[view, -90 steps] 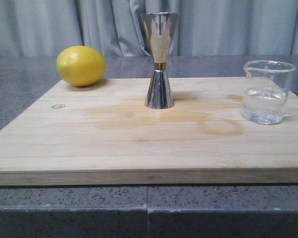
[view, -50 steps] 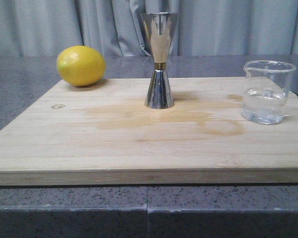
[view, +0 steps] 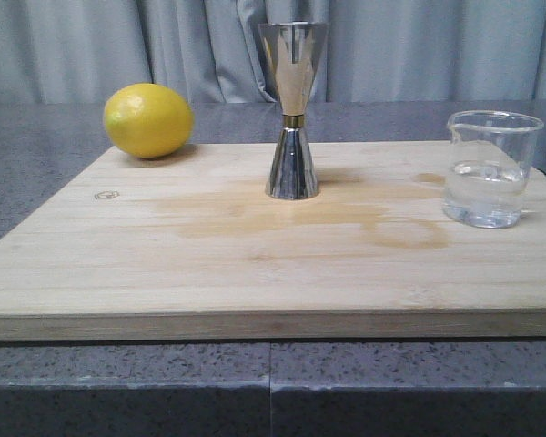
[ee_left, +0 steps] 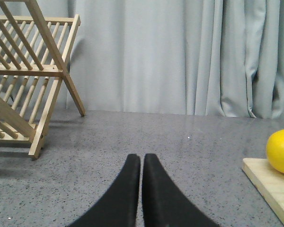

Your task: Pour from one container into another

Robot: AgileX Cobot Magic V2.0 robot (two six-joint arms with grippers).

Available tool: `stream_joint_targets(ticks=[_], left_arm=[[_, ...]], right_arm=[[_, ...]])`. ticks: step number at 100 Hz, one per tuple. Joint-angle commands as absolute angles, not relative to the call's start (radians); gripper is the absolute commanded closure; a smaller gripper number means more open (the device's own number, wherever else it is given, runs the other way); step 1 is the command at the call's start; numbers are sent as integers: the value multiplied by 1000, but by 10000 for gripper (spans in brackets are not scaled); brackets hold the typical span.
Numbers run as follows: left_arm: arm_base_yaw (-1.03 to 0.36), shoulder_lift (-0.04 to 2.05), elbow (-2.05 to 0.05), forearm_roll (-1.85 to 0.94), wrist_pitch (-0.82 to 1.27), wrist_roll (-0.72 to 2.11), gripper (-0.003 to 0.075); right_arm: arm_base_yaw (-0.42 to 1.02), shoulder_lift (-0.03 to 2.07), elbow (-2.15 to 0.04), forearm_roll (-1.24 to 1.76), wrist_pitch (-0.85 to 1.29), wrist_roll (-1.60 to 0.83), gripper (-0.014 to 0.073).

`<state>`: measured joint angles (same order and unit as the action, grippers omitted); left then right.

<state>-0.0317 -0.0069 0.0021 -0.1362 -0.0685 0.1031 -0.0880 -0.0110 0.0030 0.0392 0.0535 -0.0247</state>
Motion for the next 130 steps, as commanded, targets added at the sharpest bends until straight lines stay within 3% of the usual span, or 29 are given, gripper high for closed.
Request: stream_joint_targets(ticks=[1,25,62,130], left_arm=[[-34,-28,-32,-174,-145,87,739],[-34,27,-259,-184,61,87,739],[-34,335,-598,-185,308,147,739],[-34,403,-627,-185,296,145,739]], right_arm=[[-91,-28,-71,43,27,-26,665],[-89,57,-297,53,244,-49,665],[-89,327,-601,61,397,-213,666],[-89,366,-619,77,383,-213,665]])
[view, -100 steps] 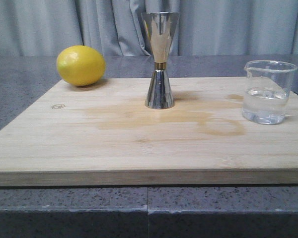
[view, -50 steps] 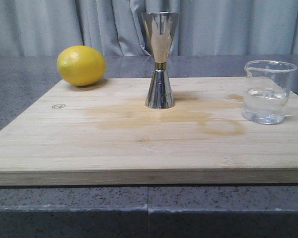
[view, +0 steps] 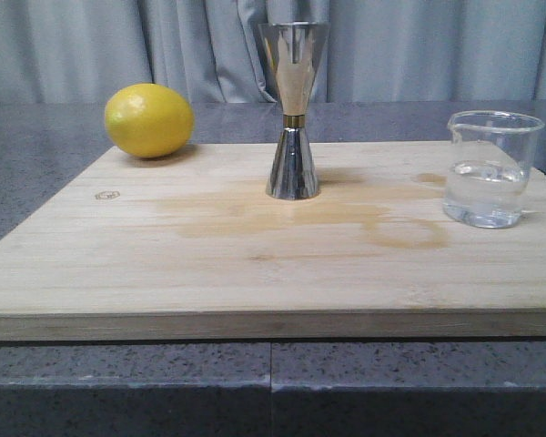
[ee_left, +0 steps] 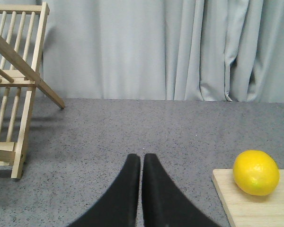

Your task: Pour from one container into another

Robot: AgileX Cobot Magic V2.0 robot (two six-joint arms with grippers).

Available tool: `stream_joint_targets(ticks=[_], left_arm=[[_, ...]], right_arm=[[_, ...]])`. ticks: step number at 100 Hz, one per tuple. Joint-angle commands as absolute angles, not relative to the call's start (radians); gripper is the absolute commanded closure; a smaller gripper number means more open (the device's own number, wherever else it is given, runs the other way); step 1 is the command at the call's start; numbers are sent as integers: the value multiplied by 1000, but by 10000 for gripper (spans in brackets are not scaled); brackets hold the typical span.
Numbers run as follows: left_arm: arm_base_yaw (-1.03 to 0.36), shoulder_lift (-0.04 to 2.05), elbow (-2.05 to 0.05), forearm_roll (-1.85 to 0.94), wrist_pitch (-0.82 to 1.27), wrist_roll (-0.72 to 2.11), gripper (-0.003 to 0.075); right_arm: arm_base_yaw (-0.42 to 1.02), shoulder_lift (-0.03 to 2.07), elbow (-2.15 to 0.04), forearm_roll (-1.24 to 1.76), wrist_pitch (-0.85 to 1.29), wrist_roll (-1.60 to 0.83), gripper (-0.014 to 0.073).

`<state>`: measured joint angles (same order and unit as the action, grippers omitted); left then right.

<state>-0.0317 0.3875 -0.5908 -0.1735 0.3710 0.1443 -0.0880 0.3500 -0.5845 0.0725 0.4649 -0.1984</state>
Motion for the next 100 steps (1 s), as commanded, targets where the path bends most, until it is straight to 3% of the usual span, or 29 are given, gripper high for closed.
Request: stream_joint_targets(ticks=[1,14,21,26,38,48,54,100], left_arm=[[-34,403,-627,-185,296,145,739],[-34,403,-627,-185,291,145,738],[-34,403,-627,-183,287,145,696],[-34,403,-627,-183,287,145,611],[-34,403,-627,-181,287,145,293],[-34,403,-627,-183,287,145,151],[-34,403,-627,-183,287,145,142],[-34,403,-627,-187,282,145,155]], right_arm=[[-89,366,-619,77,383,-213,666],[-89,366,-619,77,381,-209,657],[-89,366,-619,77,374,-209,589],[-89,366,-619,77,367,-209,501],[-89,366,-619,77,360,-209,216],[-89,366,-619,77,360,-209,70],[-89,366,-619,77,360,-209,36],[-89,366,-619,80,368,-209,41]])
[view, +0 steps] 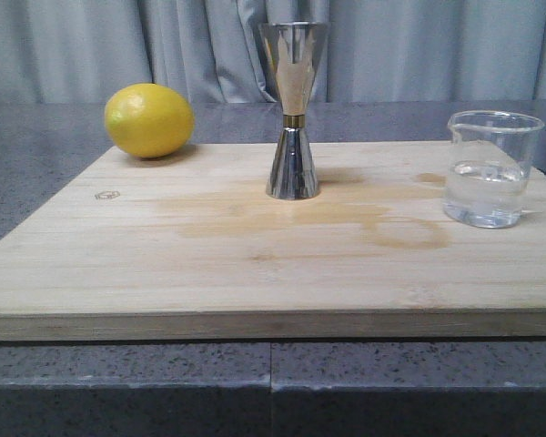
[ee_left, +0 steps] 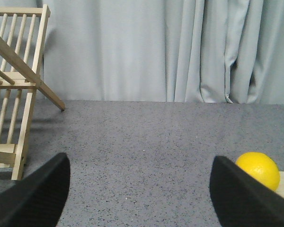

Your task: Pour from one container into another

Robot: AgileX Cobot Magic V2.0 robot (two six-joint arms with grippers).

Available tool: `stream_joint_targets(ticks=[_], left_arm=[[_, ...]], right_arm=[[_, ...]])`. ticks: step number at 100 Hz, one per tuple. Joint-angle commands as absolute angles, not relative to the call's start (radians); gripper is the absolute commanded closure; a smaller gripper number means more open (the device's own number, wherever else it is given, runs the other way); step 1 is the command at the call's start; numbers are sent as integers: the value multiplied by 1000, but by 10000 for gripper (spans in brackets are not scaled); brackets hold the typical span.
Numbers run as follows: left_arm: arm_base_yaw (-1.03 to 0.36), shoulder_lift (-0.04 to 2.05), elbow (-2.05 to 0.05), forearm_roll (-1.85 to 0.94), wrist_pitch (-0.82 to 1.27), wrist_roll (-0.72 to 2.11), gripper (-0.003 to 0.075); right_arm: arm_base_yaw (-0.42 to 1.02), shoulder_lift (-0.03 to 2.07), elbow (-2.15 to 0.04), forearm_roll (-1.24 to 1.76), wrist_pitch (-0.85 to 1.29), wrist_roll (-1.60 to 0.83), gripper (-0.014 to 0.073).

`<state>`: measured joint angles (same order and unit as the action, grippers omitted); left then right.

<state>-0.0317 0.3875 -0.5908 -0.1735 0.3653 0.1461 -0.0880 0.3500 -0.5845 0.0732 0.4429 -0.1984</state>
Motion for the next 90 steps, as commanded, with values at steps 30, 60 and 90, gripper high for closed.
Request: stream_joint_targets(ticks=[30,60,90], left_arm=[[-34,476,-750,-186,544,208,155],[-70,663,-850,-515,738,597,155],[-256,868,-851,-750,738,852,155]], right_arm=[[-89,421,-687,89,511,-209,41],[-89,545,-747,114,599,-213,41],[-89,604,-747,157,605,-228,41]])
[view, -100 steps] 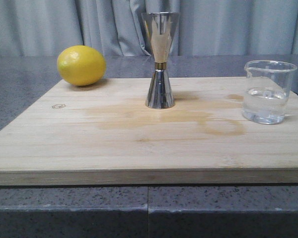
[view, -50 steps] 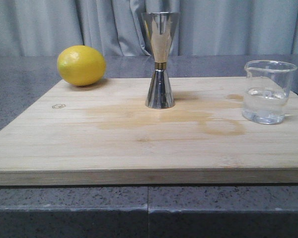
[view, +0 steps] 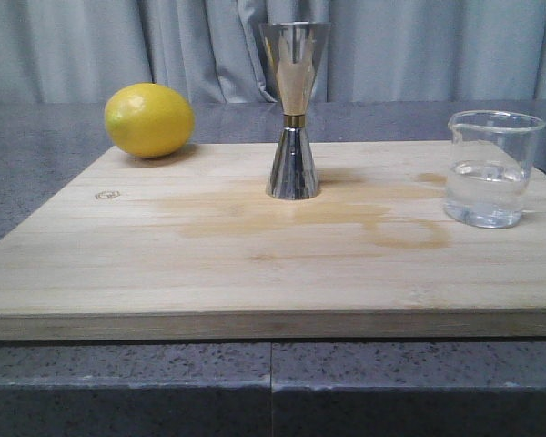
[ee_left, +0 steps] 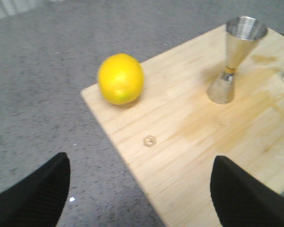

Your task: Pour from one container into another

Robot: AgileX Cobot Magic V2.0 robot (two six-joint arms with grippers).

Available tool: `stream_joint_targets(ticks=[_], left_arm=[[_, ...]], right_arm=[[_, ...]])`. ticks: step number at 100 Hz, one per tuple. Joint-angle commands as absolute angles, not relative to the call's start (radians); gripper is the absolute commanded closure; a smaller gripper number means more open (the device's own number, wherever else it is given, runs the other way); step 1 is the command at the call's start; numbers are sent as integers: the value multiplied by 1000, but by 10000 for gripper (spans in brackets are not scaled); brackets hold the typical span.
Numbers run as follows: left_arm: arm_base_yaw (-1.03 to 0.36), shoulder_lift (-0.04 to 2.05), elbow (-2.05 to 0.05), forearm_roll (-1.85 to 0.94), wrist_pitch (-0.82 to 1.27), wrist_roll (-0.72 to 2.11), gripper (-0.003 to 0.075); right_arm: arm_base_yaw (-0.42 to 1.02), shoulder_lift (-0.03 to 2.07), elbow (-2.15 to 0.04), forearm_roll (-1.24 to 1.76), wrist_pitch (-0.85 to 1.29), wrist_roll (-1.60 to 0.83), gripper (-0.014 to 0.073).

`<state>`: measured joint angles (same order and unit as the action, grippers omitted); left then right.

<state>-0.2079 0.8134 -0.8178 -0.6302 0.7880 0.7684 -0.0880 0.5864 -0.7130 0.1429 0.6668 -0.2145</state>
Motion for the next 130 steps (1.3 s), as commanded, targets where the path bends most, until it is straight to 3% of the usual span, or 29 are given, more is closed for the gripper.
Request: stream_joint_targets(ticks=[1,49,74,98,130], left_arm=[[-259,874,-851,-766,738,860,155],[-348,1230,-851,-1394,746,1546,155],[-348,1398,-851,-1679,896,1923,155],[-351,1535,-855,-1825,1011,2089,155],[-436,1636,-921,-1852,1014,2160,155]], right_arm=[[-89,604,-747,157,605,-228,41],[-89,608,-747,157,603,-228,41],[-89,608,-747,160,602,-228,41],[-89,608,-747,162,602,-228,41],[-89,608,-747,168,602,-228,41]])
